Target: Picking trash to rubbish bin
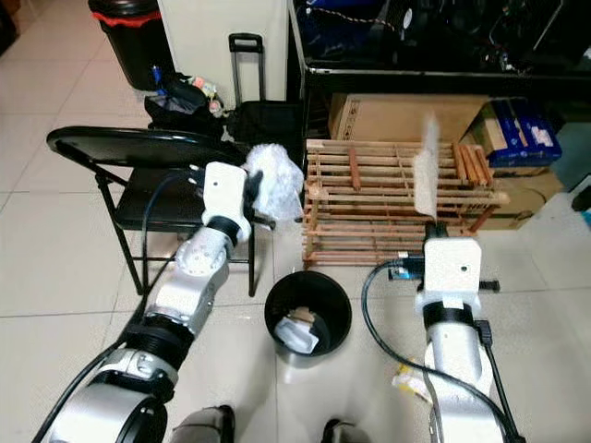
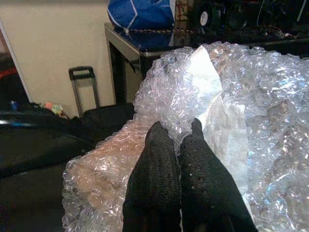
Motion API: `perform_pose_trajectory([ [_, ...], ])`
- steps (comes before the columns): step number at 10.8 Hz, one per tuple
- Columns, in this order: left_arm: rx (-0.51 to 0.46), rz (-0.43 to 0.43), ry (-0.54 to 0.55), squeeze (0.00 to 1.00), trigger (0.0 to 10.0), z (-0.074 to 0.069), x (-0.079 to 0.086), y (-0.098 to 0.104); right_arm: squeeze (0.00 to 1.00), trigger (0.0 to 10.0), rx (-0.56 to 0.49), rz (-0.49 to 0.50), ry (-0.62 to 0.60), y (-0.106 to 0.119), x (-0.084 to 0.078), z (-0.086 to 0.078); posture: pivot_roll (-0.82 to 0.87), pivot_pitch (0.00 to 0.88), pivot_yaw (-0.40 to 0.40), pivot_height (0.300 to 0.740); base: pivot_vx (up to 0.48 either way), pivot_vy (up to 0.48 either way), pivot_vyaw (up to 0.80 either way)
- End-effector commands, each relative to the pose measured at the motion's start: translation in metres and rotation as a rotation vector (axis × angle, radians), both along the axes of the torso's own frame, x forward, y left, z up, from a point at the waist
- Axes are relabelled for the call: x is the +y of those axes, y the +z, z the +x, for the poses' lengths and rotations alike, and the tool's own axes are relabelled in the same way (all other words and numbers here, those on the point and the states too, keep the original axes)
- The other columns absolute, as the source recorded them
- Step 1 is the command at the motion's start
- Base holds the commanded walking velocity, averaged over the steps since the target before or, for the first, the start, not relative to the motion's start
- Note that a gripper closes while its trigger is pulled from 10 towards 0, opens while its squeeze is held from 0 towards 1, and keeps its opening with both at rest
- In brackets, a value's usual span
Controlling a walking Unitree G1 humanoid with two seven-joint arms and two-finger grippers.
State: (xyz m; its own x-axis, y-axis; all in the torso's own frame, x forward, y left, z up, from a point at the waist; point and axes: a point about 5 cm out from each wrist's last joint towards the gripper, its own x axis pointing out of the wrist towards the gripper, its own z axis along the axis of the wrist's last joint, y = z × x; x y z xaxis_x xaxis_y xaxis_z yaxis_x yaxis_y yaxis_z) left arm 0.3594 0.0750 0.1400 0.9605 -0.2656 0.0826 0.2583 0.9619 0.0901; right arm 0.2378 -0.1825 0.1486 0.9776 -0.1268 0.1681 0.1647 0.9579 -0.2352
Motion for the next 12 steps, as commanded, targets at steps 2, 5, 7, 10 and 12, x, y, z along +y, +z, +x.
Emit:
perform_pose_trajectory([
  [2,0.009,-0.027,-0.031,0.0,10.0,-0.002,-0.008,0.0,0.0,10.0,-0.019,-0.006,-0.015,0.003,-0.003,0.0,0.13,0.104,-0.058,0.74,0.0,0.0,0.0],
  [5,0.03,0.002,-0.077,0.0,10.0,-0.012,0.008,-0.01,0.0,10.0,-0.024,0.029,-0.071,0.002,-0.012,-0.007,0.13,0.101,-0.049,0.74,0.0,0.0,0.0],
  [7,0.069,0.0,-0.113,0.0,10.0,-0.019,0.015,-0.02,0.0,10.0,-0.014,0.031,-0.077,-0.001,-0.013,-0.007,0.14,0.099,-0.053,0.74,0.0,0.0,0.0],
  [10,0.07,-0.007,-0.138,0.0,10.0,-0.023,0.009,-0.018,0.0,10.0,-0.018,0.029,-0.067,0.001,-0.012,-0.003,0.15,0.096,-0.057,0.74,0.471,0.0,0.0],
  [12,0.078,-0.005,-0.147,0.0,10.0,-0.024,0.01,-0.018,0.0,10.0,-0.024,0.029,-0.073,0.003,-0.013,-0.004,0.14,0.096,-0.05,0.74,0.472,0.0,0.0],
])
